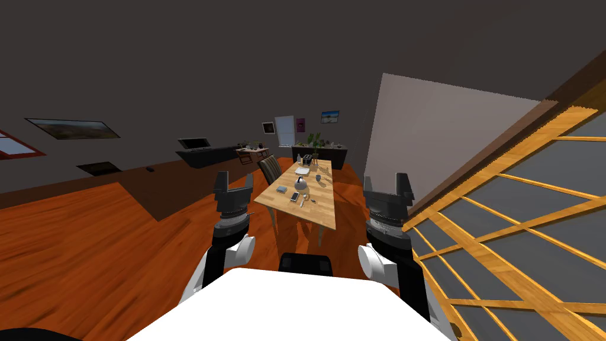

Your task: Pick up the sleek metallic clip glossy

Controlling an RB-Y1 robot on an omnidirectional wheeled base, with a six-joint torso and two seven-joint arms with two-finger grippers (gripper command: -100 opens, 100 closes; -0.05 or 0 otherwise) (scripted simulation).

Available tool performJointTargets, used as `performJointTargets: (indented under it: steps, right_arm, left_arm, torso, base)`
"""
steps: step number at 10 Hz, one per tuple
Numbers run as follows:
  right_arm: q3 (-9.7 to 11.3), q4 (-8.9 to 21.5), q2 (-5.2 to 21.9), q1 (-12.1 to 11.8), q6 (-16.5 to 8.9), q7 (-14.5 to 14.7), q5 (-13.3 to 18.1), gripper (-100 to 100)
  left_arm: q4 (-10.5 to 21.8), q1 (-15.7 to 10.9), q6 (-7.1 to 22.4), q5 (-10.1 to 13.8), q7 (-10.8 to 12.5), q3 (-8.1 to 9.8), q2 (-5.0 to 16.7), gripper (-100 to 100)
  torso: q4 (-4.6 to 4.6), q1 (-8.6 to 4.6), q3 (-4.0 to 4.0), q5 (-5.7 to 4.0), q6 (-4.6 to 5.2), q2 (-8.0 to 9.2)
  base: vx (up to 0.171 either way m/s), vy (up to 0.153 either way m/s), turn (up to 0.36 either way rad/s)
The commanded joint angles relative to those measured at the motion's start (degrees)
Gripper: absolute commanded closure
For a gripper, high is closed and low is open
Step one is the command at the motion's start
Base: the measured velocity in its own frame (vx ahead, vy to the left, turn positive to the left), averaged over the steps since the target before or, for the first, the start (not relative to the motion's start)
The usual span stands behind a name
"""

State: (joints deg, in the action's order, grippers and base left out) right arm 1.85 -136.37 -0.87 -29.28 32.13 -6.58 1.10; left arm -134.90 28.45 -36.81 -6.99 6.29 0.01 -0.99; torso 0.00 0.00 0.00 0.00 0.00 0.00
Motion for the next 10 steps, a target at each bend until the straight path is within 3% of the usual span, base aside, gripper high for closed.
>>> performJointTargets:
  steps: [1,5,10]
  right_arm:
    - [0.21,0.91,2.22,0.03,0.02,0.08,0.19,-100]
    - [1.02,4.54,7.94,0.17,0.13,0.43,0.95,-100]
    - [2.96,11.87,16.31,0.61,0.54,1.27,2.82,-100]
  left_arm:
    - [0.0,0.0,0.0,0.0,0.0,0.0,0.0,0]
    - [0.0,0.0,0.0,0.0,0.0,-0.01,0.0,0]
    - [0.0,0.0,0.0,0.0,0.0,0.0,0.0,0]
  torso:
    - [0.0,0.0,0.0,0.0,0.0,0.0]
    - [0.01,0.12,0.02,0.02,-0.02,0.04]
    - [0.01,0.12,0.03,0.03,-0.02,0.05]
  base:
    - [-0.005,0.011,0.052]
    - [-0.011,0.027,0.089]
    - [-0.015,0.038,0.133]
